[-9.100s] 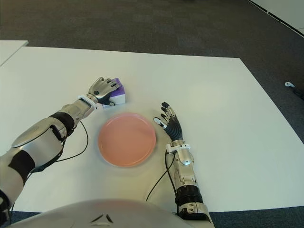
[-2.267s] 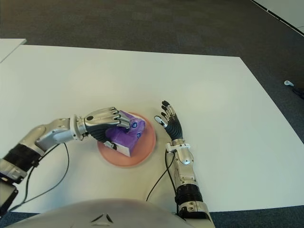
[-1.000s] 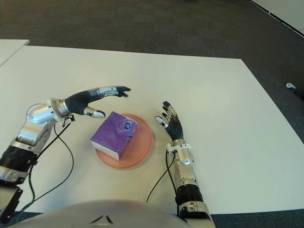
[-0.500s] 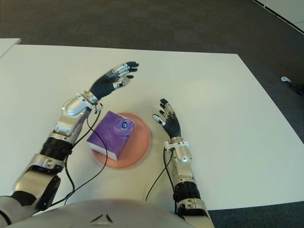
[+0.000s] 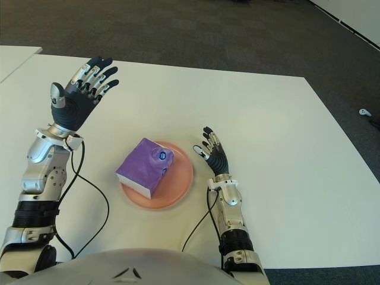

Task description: Put the tissue paper into the plate.

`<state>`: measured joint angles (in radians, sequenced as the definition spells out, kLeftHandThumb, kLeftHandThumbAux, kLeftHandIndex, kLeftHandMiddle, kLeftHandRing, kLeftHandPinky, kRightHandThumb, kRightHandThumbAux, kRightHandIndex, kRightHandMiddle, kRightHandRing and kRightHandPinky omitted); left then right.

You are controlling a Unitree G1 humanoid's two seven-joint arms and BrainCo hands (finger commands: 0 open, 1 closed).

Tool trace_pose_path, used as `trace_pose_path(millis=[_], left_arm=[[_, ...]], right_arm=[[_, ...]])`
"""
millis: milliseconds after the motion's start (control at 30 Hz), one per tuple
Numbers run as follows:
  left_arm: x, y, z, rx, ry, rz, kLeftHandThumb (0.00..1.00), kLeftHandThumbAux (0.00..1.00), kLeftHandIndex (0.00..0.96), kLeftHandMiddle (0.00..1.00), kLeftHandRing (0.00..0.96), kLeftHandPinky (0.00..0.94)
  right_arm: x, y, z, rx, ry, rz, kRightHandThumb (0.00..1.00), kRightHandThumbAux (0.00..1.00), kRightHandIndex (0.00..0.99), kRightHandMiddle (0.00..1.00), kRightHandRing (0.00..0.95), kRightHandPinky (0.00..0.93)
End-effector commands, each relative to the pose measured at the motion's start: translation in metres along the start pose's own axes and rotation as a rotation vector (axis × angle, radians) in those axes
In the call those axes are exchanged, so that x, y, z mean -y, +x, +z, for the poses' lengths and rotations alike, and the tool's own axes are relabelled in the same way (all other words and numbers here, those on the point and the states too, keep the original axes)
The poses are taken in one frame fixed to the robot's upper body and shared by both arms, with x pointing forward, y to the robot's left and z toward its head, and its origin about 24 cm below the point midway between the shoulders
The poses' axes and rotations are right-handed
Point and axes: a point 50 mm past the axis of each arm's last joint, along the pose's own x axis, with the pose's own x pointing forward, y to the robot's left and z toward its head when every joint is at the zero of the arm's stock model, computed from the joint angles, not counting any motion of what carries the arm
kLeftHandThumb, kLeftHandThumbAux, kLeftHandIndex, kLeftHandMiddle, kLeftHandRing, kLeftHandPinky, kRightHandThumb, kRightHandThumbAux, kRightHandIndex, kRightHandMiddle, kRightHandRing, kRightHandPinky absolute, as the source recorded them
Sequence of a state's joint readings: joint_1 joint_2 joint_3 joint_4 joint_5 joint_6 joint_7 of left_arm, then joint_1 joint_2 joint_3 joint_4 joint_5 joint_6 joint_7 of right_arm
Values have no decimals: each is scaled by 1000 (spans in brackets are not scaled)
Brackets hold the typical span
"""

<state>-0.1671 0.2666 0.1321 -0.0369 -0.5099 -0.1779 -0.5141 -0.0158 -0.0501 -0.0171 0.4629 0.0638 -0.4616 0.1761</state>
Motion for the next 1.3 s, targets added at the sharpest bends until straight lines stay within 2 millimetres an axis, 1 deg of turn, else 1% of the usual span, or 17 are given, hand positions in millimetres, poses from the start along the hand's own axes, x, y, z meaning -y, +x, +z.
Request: trace_pose_path(millis=[33,67,133,267,367,467,633,1000,1167,1300], left_arm=[[-7,-3,-12,-61,42,102,47,239,0,0,0,0],[-10,-7,-19,-96,87,134,44,245,0,0,0,0],[-12,-13,-30,-143,141,172,18,329,0,0,0,0],[-8,-27,-51,-220,222,214,3,431,0,0,0,0],[-7,-37,-58,-255,290,232,1,465,0,0,0,0],[-9,-58,-66,-314,363,273,0,479,0,0,0,0],[-12,-73,-73,-361,412,323,0,483,0,0,0,0],[-10,-82,-77,-370,474,364,0,459,0,0,0,0],[-3,-88,-83,-380,482,374,0,466,0,0,0,0],[4,-98,-93,-420,475,380,0,473,0,0,0,0]], right_arm=[[-5,-42,-54,-299,55,-19,2,557,0,0,0,0],[-5,-41,-54,-295,52,-18,3,555,0,0,0,0],[-4,-41,-55,-291,50,-21,6,549,0,0,0,0],[-4,-41,-58,-300,51,-33,12,553,0,0,0,0],[-4,-42,-61,-308,50,-33,16,554,0,0,0,0],[-3,-42,-62,-295,47,-20,17,549,0,0,0,0],[-1,-43,-63,-301,53,-27,22,547,0,0,0,0],[1,-42,-60,-301,51,-18,27,554,0,0,0,0],[1,-41,-60,-296,47,-6,14,558,0,0,0,0],[1,-40,-57,-290,58,-11,11,570,0,0,0,0]])
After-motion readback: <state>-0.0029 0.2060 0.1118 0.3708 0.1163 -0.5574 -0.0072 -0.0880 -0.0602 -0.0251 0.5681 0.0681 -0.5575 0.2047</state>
